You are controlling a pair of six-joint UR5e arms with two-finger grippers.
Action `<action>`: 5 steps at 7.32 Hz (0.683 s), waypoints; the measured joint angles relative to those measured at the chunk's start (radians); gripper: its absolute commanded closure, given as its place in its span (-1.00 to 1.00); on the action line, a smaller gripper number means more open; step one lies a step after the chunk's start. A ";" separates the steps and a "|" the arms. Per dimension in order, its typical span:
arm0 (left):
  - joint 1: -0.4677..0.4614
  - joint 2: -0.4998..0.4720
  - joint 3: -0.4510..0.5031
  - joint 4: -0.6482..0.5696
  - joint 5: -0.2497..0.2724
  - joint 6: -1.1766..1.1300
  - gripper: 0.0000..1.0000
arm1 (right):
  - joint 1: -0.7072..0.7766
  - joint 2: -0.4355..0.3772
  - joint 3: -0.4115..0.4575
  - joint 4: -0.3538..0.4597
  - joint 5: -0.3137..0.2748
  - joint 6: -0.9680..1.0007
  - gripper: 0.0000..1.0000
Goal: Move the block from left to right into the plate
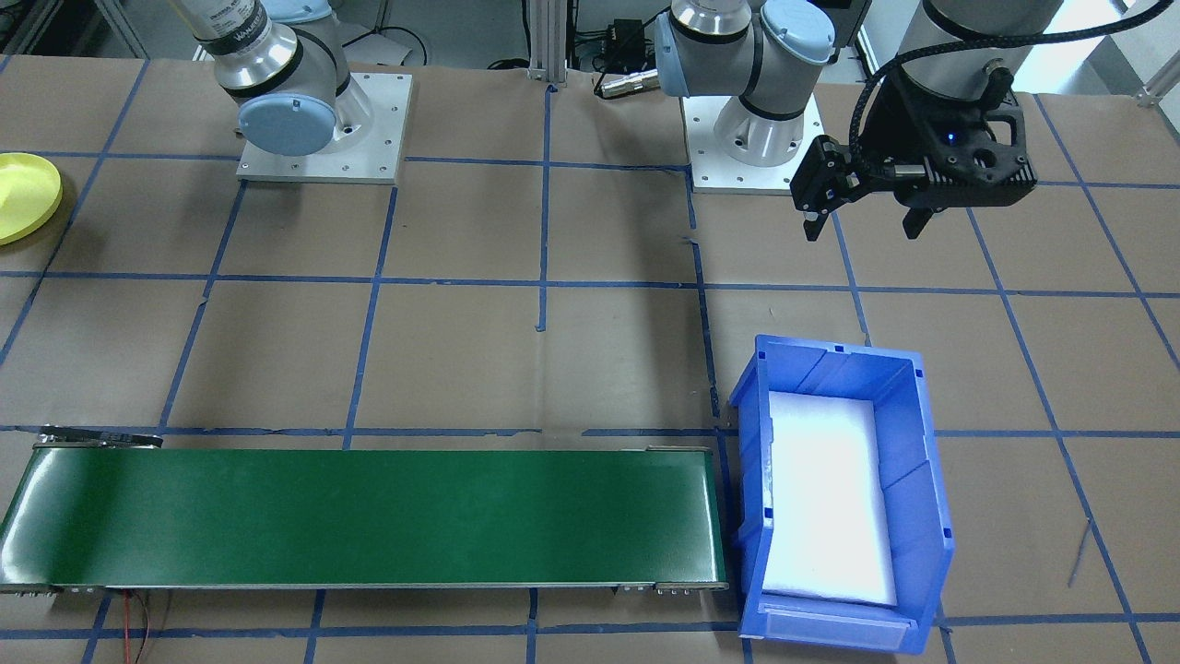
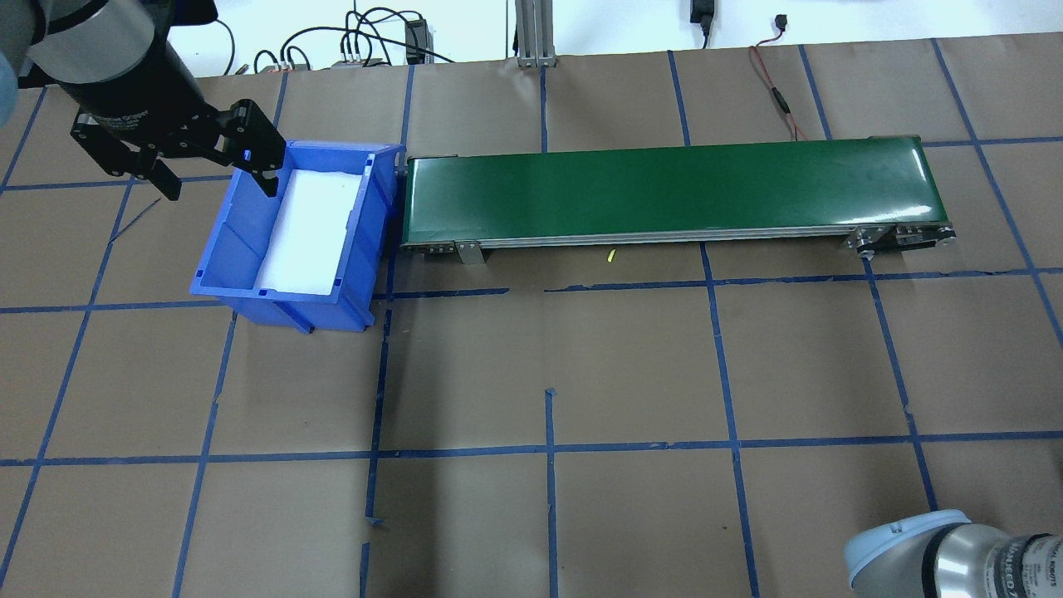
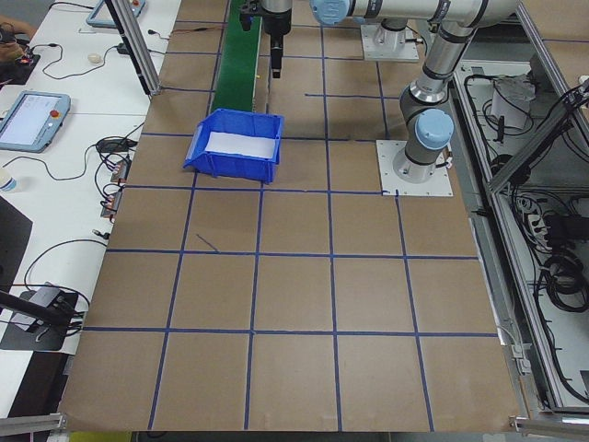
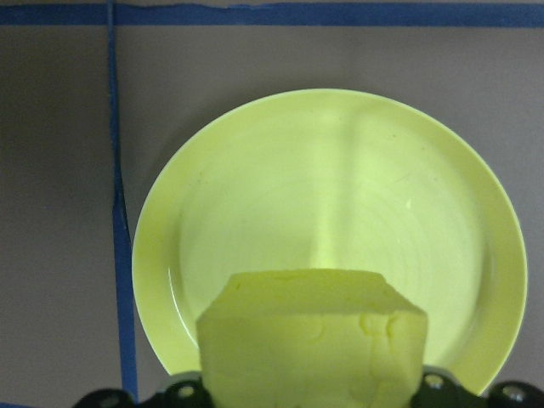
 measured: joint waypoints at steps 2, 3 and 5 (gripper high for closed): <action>0.000 0.000 0.000 0.000 0.000 0.000 -1.00 | 0.000 0.014 0.001 -0.002 0.003 -0.006 -0.58; 0.000 0.000 0.000 0.000 0.000 0.000 -1.00 | 0.000 0.018 0.000 -0.002 0.004 -0.007 -0.59; 0.000 0.000 0.000 0.001 -0.001 0.000 -1.00 | 0.000 0.028 -0.005 -0.003 0.004 -0.004 -0.65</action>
